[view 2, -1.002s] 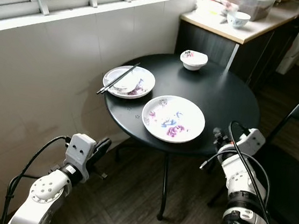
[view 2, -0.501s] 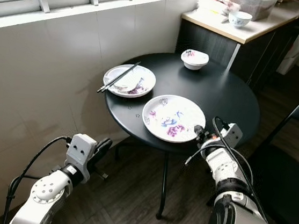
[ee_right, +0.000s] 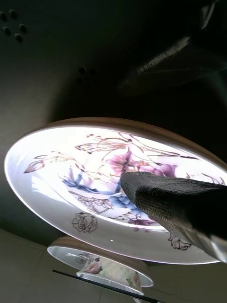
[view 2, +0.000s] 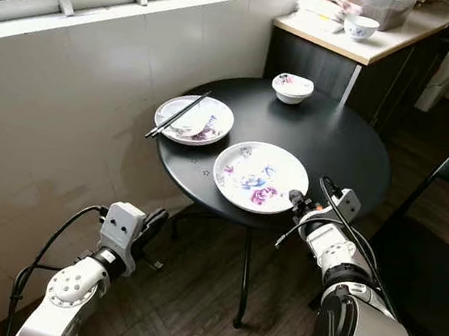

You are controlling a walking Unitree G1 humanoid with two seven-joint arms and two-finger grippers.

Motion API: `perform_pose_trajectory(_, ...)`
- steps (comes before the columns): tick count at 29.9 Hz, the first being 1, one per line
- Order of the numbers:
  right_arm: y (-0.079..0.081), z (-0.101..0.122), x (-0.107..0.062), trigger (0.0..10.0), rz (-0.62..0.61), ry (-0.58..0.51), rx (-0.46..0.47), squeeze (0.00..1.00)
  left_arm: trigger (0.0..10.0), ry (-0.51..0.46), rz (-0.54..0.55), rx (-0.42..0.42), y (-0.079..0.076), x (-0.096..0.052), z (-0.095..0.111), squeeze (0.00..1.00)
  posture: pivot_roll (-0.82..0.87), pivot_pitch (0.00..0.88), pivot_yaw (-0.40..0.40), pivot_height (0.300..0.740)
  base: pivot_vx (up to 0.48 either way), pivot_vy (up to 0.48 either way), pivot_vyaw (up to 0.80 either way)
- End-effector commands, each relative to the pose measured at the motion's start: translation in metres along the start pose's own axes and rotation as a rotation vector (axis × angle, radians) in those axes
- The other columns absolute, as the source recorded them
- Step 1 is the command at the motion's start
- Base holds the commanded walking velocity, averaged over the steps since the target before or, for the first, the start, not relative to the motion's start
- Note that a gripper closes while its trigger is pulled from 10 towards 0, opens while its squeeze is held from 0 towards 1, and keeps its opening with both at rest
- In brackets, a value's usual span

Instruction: Kitchen organization

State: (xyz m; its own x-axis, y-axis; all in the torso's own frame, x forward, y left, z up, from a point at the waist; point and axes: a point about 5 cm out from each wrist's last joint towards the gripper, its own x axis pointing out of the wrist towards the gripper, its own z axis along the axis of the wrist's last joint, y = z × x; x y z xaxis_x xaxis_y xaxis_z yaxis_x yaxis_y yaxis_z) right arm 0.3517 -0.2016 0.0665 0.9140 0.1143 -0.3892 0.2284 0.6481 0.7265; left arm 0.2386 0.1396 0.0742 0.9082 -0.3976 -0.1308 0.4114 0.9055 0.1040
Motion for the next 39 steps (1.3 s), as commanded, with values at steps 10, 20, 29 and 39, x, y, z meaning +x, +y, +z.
perform_pose_trajectory(10,0.006,-0.007,0.002,4.6,0.016,0.044,0.049,0.0,10.0,0.01,-0.015,0.0,-0.003,0.001,-0.001,0.0,0.16,0.0,-0.057,0.74,0.0,0.0,0.0)
perform_pose_trajectory(20,0.012,-0.008,0.004,0.0,0.039,0.047,0.086,0.0,10.0,0.012,-0.018,0.0,-0.003,0.001,-0.001,0.0,0.16,0.0,-0.057,0.74,0.0,0.0,0.0)
perform_pose_trajectory(29,0.005,-0.005,0.004,0.0,-0.045,0.0,0.124,0.0,10.0,0.014,-0.02,-0.002,-0.003,0.001,-0.002,0.0,0.16,0.0,-0.057,0.74,0.0,0.0,0.0)
perform_pose_trajectory(39,0.02,0.004,0.007,0.0,0.007,-0.077,0.172,0.0,10.0,0.016,-0.022,-0.003,-0.003,0.001,-0.003,0.0,0.16,0.0,-0.053,0.74,0.0,0.0,0.0)
